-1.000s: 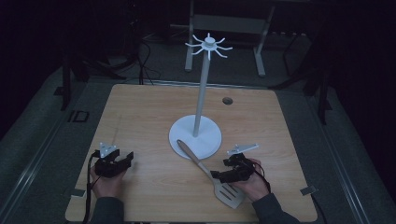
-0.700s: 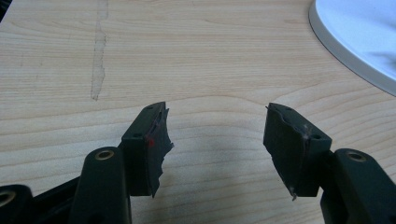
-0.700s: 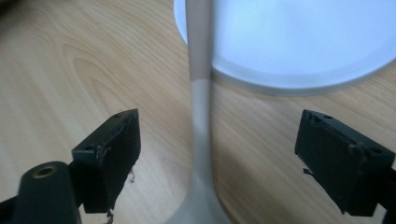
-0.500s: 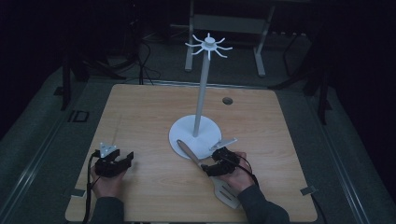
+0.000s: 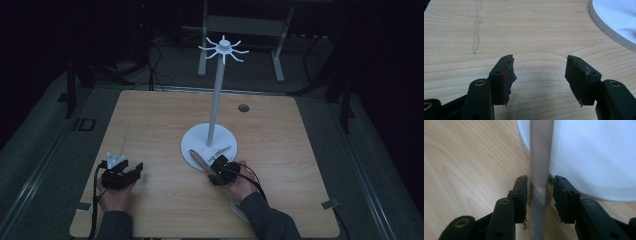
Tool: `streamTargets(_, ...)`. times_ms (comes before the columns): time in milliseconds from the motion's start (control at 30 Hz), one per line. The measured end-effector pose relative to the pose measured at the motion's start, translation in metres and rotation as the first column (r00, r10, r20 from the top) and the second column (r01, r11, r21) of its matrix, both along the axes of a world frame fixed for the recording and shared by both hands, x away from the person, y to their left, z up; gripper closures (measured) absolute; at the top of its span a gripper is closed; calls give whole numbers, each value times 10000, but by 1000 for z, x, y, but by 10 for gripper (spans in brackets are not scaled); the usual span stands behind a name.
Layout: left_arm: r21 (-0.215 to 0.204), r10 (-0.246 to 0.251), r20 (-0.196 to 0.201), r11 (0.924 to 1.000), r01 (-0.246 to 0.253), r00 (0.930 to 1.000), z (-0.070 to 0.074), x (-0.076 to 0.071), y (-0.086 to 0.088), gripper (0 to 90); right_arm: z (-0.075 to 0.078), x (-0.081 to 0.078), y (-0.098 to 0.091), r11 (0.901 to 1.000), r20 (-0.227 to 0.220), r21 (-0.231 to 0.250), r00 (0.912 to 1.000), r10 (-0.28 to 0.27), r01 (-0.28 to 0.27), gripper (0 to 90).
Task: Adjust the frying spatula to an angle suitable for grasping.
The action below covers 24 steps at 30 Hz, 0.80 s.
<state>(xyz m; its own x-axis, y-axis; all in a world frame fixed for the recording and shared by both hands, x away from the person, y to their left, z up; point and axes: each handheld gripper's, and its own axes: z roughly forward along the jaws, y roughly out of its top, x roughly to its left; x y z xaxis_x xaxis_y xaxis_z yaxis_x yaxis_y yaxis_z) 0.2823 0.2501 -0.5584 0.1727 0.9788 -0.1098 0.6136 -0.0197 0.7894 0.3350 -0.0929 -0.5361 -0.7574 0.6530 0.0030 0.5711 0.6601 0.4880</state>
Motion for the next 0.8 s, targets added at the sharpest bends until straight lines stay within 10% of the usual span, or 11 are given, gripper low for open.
streamTargets(533,-52,36,40,10000,-36,10000,1,0,1,402,1,-1,5,9990,38,-433,9999,-104,106,748)
streamTargets(800,-22,26,22,10000,-26,10000,1,0,1,402,3,-5,-29,9976,-176,-684,9998,-137,124,747)
